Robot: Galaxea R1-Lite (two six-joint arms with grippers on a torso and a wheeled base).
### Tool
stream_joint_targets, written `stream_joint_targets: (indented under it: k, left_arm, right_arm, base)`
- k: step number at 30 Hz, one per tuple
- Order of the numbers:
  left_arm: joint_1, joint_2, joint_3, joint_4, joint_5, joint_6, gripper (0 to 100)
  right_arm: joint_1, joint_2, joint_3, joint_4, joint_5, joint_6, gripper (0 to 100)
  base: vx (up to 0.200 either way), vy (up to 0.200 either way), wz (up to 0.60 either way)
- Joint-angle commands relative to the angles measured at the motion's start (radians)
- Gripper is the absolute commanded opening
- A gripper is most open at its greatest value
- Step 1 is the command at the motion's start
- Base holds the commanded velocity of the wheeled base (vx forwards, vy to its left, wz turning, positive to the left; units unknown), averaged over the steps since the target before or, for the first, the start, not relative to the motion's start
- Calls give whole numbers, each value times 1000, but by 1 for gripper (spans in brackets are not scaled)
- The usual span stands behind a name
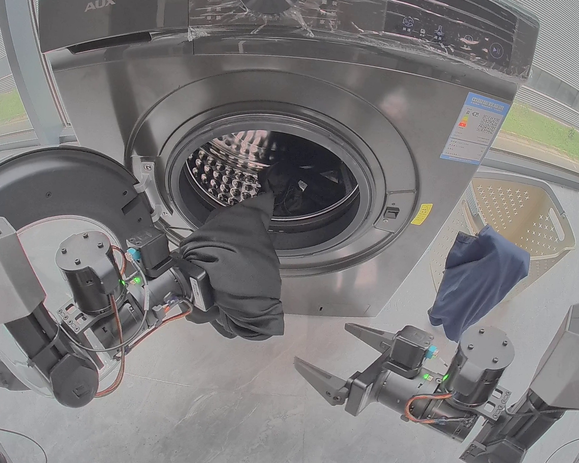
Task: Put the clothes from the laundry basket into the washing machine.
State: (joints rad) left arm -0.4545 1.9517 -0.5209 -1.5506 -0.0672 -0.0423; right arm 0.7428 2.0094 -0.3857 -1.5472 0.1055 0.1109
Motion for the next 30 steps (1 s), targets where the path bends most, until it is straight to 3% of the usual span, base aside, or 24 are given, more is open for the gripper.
stream_joint_targets:
  k: [1, 12, 30]
  left_arm:
    - [5, -42, 53, 0, 6, -2, 0]
    - [2, -45, 74, 0, -3, -11, 0]
    - [-23, -37, 82, -2, 0, -10, 0]
  right_arm:
    - [-66, -66, 51, 1, 5, 1, 100]
    - [-207, -8, 47, -1, 6, 1, 100]
    - [-189, -6, 73, 1, 6, 3, 100]
  base:
    - [0, 0, 0]
    - [18, 0, 0]
    - [189, 0, 0]
